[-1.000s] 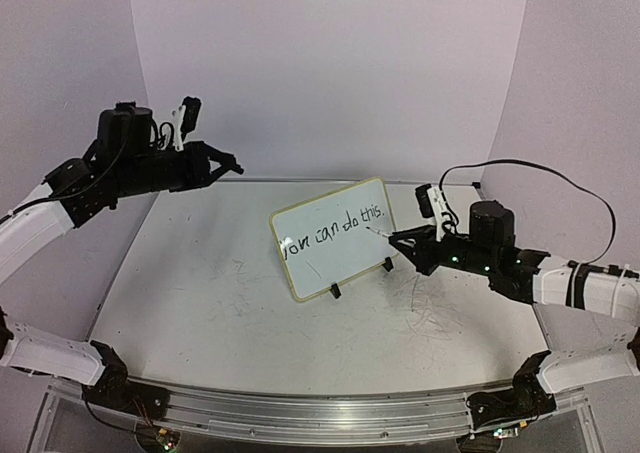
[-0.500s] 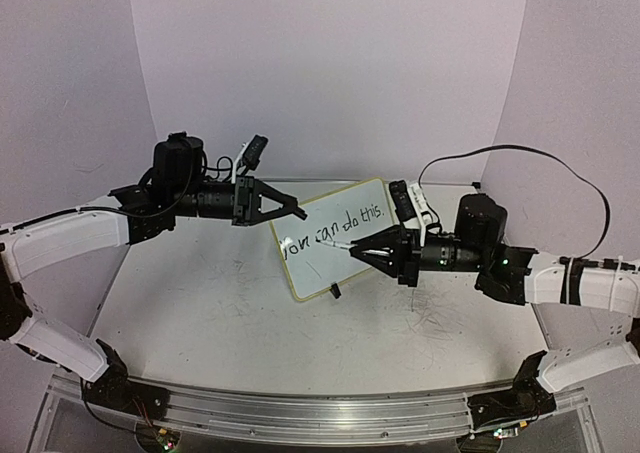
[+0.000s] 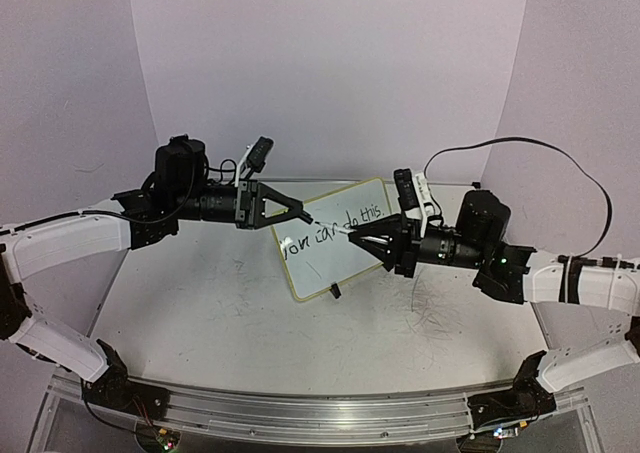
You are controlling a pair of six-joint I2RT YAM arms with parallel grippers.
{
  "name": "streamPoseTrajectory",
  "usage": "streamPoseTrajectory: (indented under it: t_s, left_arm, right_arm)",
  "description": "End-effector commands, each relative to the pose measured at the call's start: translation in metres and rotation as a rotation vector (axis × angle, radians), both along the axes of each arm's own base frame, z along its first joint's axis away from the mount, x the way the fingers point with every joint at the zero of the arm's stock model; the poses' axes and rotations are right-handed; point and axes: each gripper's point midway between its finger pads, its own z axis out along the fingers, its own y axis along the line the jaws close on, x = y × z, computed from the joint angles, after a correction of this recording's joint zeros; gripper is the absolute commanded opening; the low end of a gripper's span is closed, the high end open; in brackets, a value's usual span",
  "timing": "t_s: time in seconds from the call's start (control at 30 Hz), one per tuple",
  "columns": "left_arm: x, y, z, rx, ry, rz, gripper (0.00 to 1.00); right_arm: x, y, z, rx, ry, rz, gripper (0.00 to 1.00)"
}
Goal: Write a sentence on the whiteboard
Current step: Insert the whiteboard marker without the cap into the pen cap.
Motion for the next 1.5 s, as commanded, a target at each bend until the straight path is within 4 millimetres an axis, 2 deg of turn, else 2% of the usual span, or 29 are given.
streamPoseTrajectory:
  t_s: [0.0,0.17,0.47,0.67,1.07,1.33,1.47]
  left_arm:
    - [-0.009,0.0,0.021,-0.054,-0.041,-0.023,0.0]
    - [-0.01,-0.001,0.024,-0.058,-0.044,-0.023,0.0]
    - [-0.011,-0.003,0.028,-0.065,-0.052,-0.021,0.0]
    - [-0.006,0.003,0.035,-0.075,-0.072,0.034,0.0]
    - [-0.006,0.001,0.034,-0.072,-0.064,0.03,0.0]
    - [-0.006,0.002,0.035,-0.074,-0.066,0.03,0.0]
    - [-0.005,0.004,0.036,-0.076,-0.072,0.053,0.0]
  right_arm:
    - [0.007,0.002,0.019,0.054,-0.03,-0.03,0.0]
    - [0.013,0.002,0.015,0.049,-0.013,-0.06,0.0]
    - [0.013,0.004,0.014,0.049,-0.012,-0.053,0.0]
    - [0.012,-0.003,0.012,0.05,-0.014,-0.079,0.0]
    - [0.008,0.0,0.018,0.084,-0.014,-0.046,0.0]
    - [0.01,0.007,0.014,0.083,-0.004,-0.032,0.0]
    - [0.013,0.002,0.013,0.085,-0.003,-0.073,0.0]
